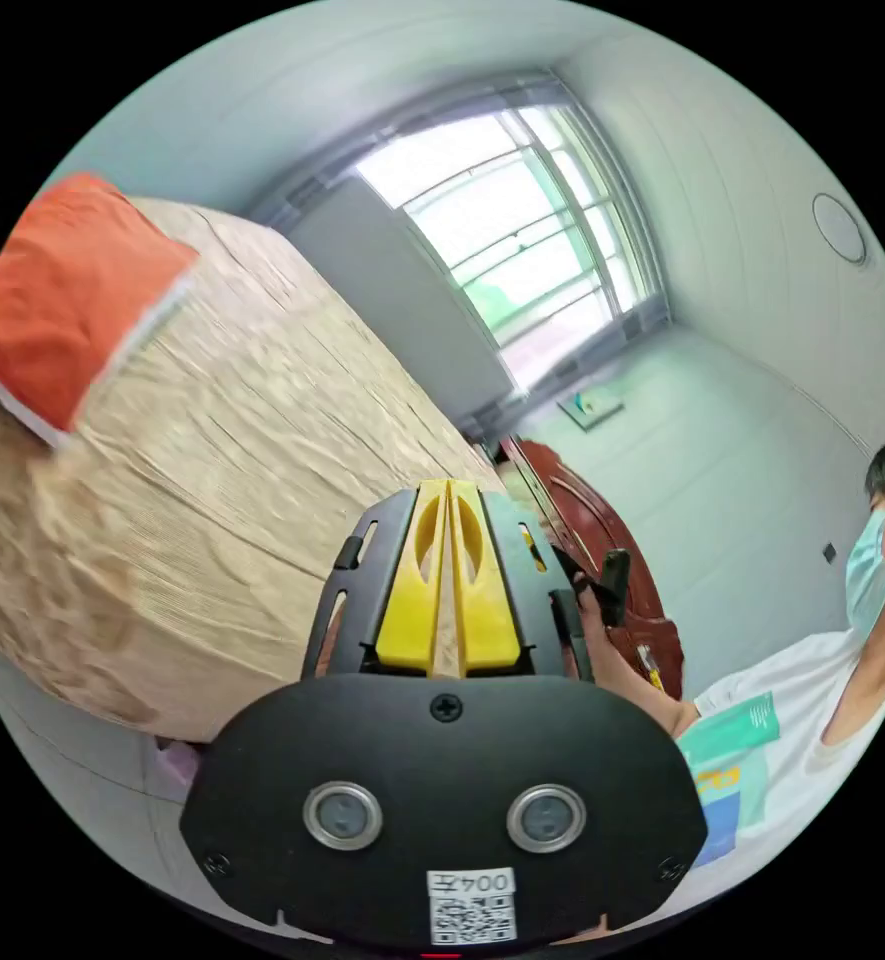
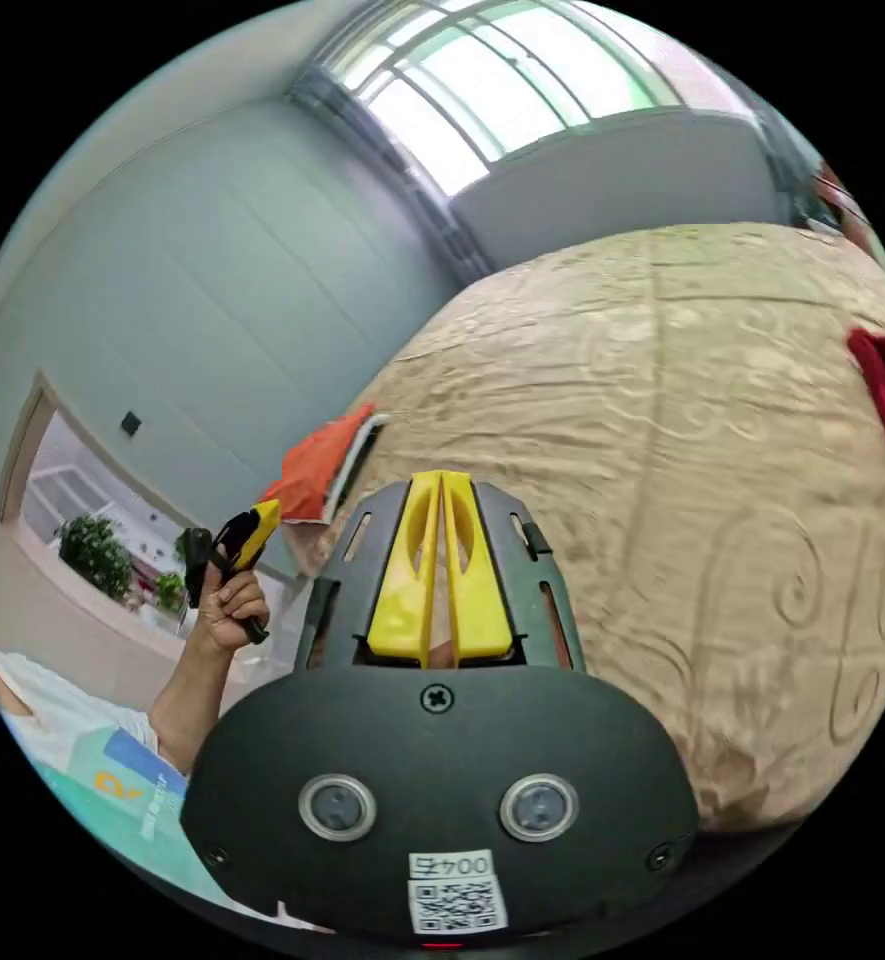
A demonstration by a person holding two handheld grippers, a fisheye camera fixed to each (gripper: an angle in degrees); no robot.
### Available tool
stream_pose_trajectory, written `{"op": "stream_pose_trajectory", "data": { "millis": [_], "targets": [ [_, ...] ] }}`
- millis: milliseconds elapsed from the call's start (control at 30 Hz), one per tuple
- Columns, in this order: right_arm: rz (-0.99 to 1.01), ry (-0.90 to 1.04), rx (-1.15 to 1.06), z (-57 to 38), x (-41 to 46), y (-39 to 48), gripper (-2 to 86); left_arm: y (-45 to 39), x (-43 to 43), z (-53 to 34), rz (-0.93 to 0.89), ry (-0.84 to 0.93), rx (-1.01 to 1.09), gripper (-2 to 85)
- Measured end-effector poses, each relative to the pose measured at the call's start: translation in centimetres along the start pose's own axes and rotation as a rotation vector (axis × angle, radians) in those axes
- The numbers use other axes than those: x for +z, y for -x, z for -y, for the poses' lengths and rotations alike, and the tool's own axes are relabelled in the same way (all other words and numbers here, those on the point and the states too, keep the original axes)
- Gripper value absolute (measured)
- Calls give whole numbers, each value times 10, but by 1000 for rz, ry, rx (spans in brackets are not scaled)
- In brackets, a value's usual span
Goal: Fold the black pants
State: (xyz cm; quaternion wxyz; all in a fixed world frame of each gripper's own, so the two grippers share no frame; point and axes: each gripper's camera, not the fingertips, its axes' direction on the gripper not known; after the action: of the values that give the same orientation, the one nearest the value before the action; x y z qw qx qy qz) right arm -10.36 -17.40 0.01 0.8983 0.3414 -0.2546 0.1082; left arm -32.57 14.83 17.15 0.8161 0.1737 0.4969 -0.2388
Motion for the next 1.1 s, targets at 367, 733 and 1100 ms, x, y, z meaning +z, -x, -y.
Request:
{"op": "stream_pose_trajectory", "data": {
  "millis": [367,733,1100],
  "targets": [
    [-680,-370,539,-109,-382,-380,116,-99,217,-127,-46,317,49,43],
    [-827,-220,506,-30,-441,-506,22,-123,309,-165,-12,432,116,127],
    [-38,-191,32,-116,-339,-223,13,-121,336,-200,90,538,361,179]
  ]
}}
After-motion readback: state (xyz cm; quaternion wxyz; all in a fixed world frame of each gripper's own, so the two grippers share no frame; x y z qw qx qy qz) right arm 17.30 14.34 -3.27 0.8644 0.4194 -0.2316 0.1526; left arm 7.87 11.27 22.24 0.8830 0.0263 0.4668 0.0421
